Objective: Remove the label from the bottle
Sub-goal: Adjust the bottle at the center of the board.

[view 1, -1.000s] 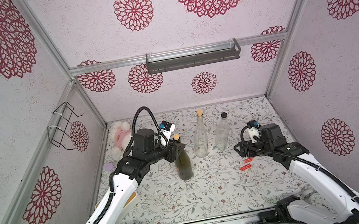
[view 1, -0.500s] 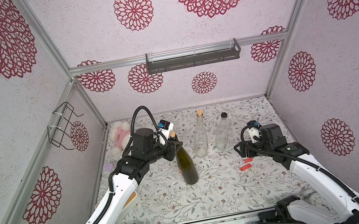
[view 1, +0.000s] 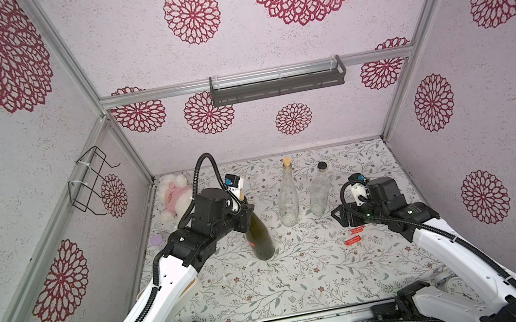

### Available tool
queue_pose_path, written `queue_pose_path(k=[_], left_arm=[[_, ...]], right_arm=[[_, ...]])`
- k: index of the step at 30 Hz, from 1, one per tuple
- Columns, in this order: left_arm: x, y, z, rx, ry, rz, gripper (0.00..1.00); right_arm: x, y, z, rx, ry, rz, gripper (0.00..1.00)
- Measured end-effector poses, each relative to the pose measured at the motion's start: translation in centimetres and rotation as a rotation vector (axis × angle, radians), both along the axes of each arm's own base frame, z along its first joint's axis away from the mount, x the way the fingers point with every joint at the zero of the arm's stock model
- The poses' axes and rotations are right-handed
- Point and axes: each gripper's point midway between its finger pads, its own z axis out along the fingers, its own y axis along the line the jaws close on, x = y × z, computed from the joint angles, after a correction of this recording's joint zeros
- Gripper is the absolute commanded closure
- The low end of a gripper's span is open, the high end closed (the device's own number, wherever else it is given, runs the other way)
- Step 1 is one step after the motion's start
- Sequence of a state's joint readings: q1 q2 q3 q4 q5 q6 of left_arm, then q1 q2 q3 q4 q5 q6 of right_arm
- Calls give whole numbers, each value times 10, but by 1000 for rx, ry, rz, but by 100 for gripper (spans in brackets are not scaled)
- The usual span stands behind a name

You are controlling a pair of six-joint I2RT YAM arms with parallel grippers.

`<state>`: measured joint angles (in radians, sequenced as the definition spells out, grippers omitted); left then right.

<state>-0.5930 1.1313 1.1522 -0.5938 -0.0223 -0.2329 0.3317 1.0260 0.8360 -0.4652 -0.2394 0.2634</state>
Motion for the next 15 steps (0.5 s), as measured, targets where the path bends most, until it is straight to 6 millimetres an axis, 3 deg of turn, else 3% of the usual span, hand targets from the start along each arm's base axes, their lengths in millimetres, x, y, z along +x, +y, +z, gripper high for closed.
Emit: queue_pose_path(k=[11,15], left_arm=[[-13,3,7,70,-61,206,84],[-11,1,18,77,-105,289,83]], right_arm=[[2,13,-2,4,-1,38,23],[1,15,-3,7,3,54,23]])
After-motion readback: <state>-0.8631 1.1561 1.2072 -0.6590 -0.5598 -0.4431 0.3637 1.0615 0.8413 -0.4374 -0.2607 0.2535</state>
